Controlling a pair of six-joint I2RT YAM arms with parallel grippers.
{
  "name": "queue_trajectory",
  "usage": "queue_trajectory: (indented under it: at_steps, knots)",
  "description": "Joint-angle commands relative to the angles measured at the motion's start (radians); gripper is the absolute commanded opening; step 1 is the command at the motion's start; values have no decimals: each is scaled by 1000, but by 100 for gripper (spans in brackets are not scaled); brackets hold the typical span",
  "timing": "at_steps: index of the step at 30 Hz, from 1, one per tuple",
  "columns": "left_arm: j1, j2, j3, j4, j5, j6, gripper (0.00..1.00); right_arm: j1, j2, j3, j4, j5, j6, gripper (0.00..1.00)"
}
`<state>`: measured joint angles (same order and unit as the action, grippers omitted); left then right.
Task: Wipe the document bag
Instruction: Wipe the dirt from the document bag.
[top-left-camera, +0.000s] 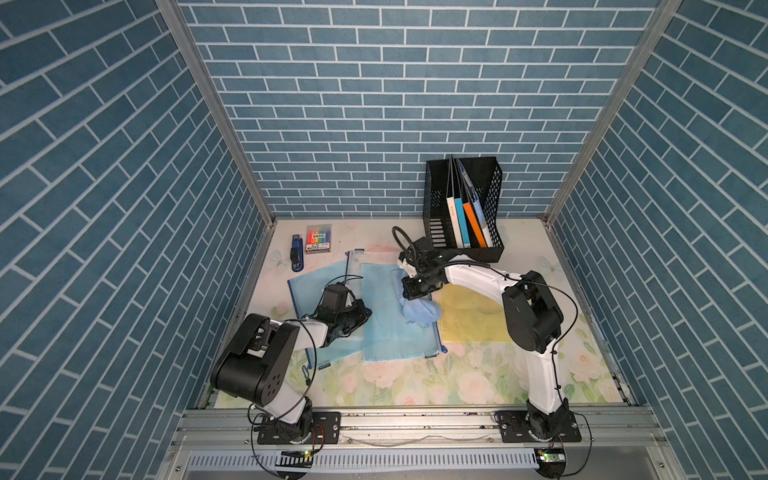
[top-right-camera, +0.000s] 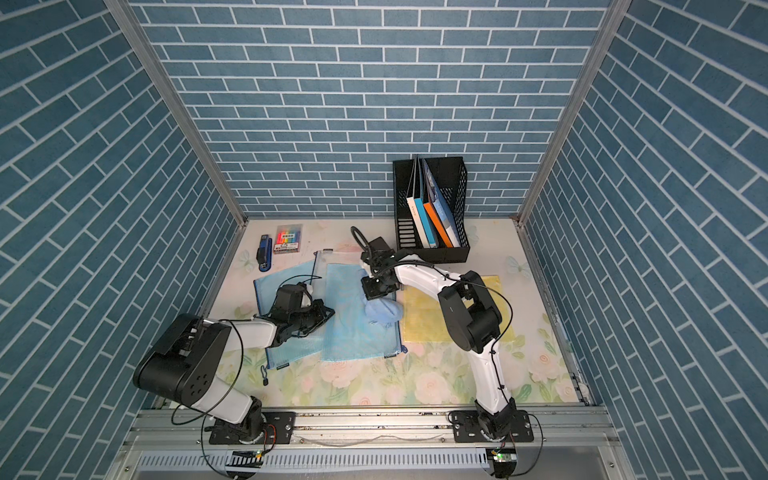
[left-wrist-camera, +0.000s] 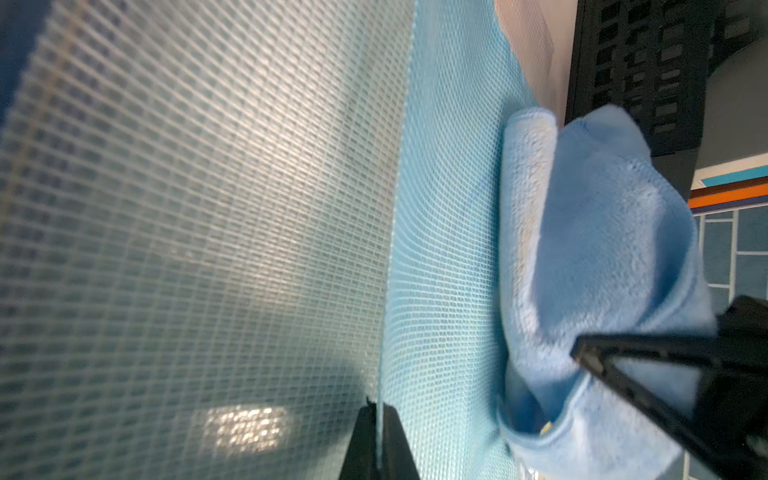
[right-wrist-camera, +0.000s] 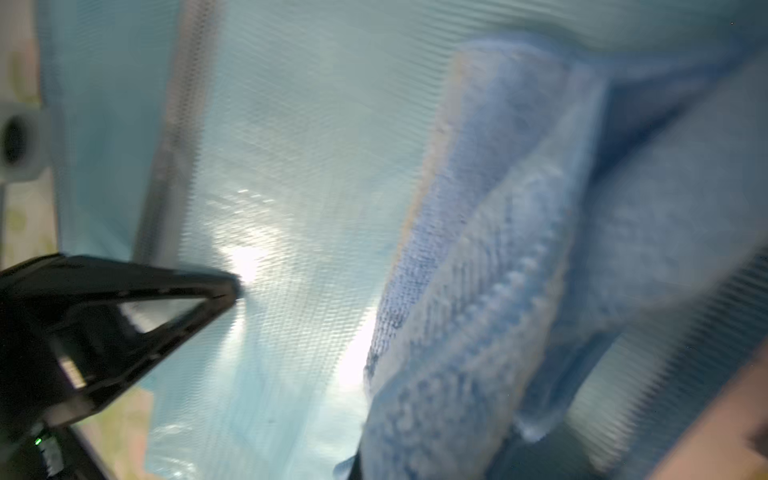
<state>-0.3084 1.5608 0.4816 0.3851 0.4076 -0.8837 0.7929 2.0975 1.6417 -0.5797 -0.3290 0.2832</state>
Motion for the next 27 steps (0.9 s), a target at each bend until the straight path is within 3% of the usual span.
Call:
queue_trajectory:
  at_steps: [1,5,8,20,27]
  knots:
    - [0,-10,-7,22,-8,-9,0,96,35,76,20,-102,12,5]
    - [0,-16,-8,26,-10,-15,0,119,36,57,69,-145,61,5]
    - [0,-22,-10,29,-13,-21,0,109,30,35,28,-91,43,5]
    - [6,-38,-18,50,-18,-43,0,-122,-200,-294,3,153,-17,5]
    - [8,-33,-17,57,-6,-52,0,-141,-222,-335,32,126,6,4]
